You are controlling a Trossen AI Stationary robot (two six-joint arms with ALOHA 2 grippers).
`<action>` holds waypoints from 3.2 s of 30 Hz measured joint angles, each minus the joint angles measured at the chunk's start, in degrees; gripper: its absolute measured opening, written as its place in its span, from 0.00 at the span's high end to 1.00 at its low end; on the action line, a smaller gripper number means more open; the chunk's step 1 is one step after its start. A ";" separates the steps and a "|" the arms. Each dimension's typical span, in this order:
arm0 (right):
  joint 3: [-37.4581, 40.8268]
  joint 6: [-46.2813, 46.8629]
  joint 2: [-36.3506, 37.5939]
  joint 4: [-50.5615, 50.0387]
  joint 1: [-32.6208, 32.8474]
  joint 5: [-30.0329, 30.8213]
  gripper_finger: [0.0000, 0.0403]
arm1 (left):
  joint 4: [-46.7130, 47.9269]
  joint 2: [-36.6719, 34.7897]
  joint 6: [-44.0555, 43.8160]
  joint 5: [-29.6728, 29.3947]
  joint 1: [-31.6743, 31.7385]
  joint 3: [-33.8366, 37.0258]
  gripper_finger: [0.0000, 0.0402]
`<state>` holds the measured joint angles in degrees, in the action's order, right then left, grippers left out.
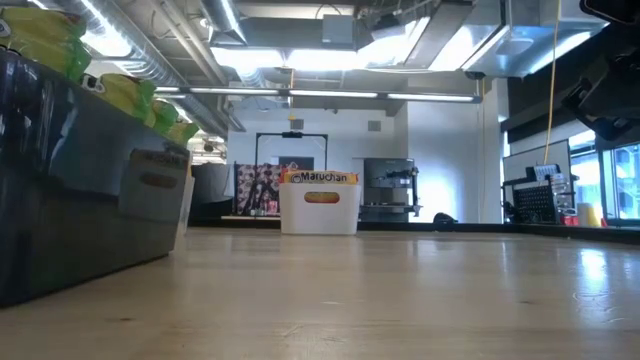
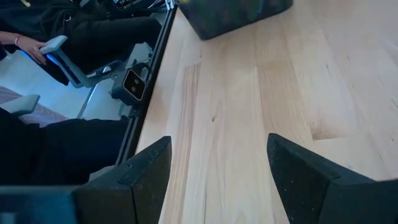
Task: Sort Maruchan noodles
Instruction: Adjust the bins
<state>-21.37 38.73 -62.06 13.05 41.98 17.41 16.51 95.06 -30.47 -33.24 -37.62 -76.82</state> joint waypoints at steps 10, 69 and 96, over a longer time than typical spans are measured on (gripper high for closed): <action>0.01 -0.23 0.00 -2.74 0.01 0.07 0.40 | 6.68 9.17 -2.42 26.21 13.95 0.01 0.54; 0.02 -1.72 0.00 -3.71 0.01 4.12 0.40 | 39.90 7.26 7.28 14.96 18.01 -9.14 0.54; 0.02 -3.21 0.02 -7.32 0.00 5.99 0.40 | 46.08 7.42 17.02 30.94 41.76 13.68 0.54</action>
<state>-21.34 35.52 -62.04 5.73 41.98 23.40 62.59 102.48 -13.45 -2.30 4.14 -63.14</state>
